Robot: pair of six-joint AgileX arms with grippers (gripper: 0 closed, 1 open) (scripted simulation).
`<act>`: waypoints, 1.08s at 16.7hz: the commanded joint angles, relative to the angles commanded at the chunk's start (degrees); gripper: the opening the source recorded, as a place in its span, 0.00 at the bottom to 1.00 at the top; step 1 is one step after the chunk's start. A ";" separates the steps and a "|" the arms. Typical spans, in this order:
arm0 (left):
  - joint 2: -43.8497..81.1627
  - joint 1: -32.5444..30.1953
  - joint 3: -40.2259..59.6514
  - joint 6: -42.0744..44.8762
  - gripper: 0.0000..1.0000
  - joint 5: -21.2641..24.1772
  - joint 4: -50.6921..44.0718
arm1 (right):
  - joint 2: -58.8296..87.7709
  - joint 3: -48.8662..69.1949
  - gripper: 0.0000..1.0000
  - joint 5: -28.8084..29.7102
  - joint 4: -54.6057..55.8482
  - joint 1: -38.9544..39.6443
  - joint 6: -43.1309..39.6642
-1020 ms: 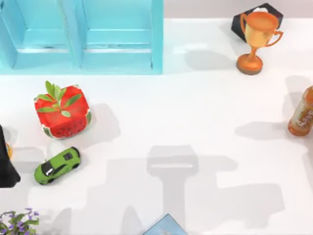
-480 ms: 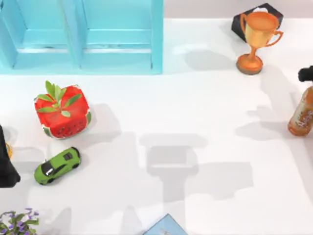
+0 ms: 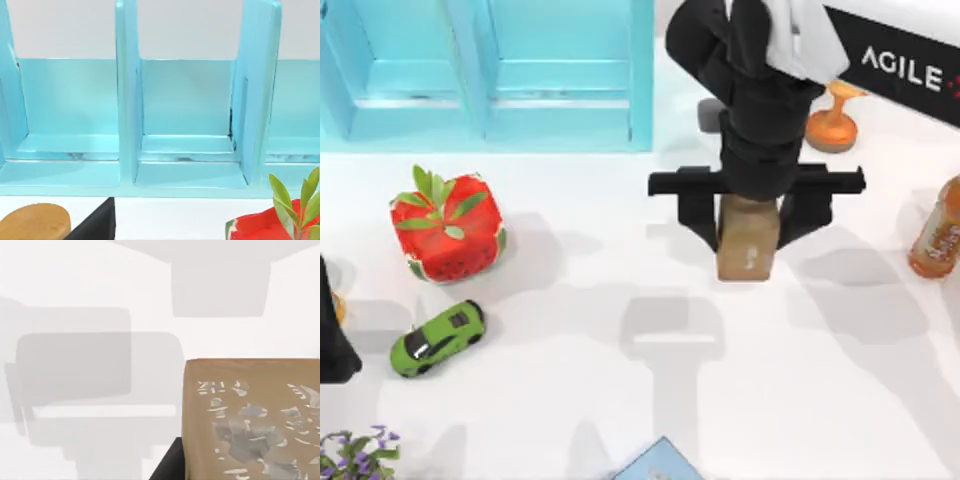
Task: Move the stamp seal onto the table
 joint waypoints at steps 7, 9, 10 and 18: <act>0.00 0.00 0.00 0.00 1.00 0.00 0.00 | 5.67 4.62 0.00 0.04 2.08 5.72 5.79; 0.00 0.00 0.00 0.00 1.00 0.00 0.00 | 5.65 4.21 0.00 -0.10 2.22 5.59 5.85; 0.00 0.00 0.00 0.00 1.00 0.00 0.00 | 5.83 3.52 0.00 -0.09 3.04 5.66 5.81; 0.00 0.00 0.00 0.00 1.00 0.00 0.00 | 7.45 -2.64 0.00 0.06 11.13 5.81 5.90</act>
